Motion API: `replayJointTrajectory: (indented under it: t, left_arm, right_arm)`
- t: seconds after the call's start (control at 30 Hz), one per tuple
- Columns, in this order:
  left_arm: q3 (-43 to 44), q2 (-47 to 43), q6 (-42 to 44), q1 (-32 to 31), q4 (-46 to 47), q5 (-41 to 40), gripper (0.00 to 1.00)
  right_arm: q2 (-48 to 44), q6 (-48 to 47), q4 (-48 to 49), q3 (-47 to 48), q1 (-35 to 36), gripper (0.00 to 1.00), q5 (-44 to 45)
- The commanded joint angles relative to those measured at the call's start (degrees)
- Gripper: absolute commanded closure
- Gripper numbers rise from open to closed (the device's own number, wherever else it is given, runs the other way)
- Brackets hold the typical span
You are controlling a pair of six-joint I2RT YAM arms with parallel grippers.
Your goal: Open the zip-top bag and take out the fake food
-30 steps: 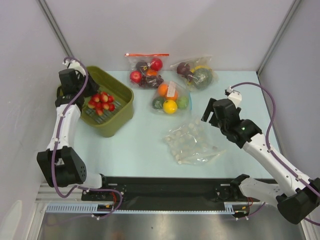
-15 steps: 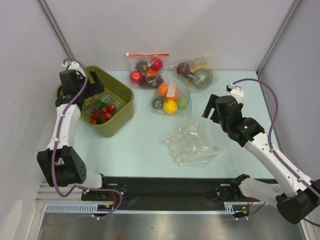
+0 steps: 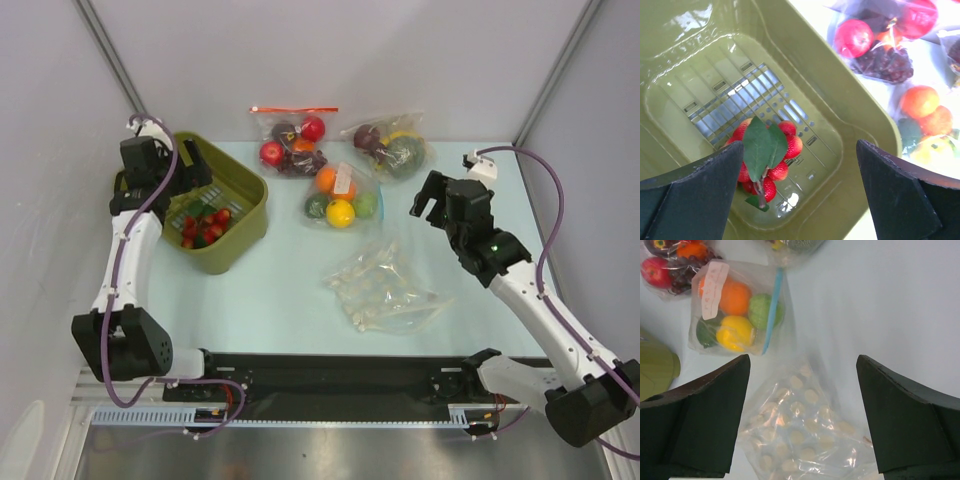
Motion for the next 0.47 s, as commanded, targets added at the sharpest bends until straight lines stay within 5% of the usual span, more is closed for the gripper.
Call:
replayJointTrajectory:
  t: [0.0,0.43]
  left_arm:
    - [2.8,-2.7,1.4,-0.9,-0.4,-0.5,0.00]
    - [1.8,-4.4,2.5,-2.1,0.4,-0.3,0.00]
  right_arm:
    - [0.9,-2.4,6.2,0.7,-0.6,0.09,-0.3]
    - [1.1,-3.9,8.1,0.8,-1.4,0.09,-0.1]
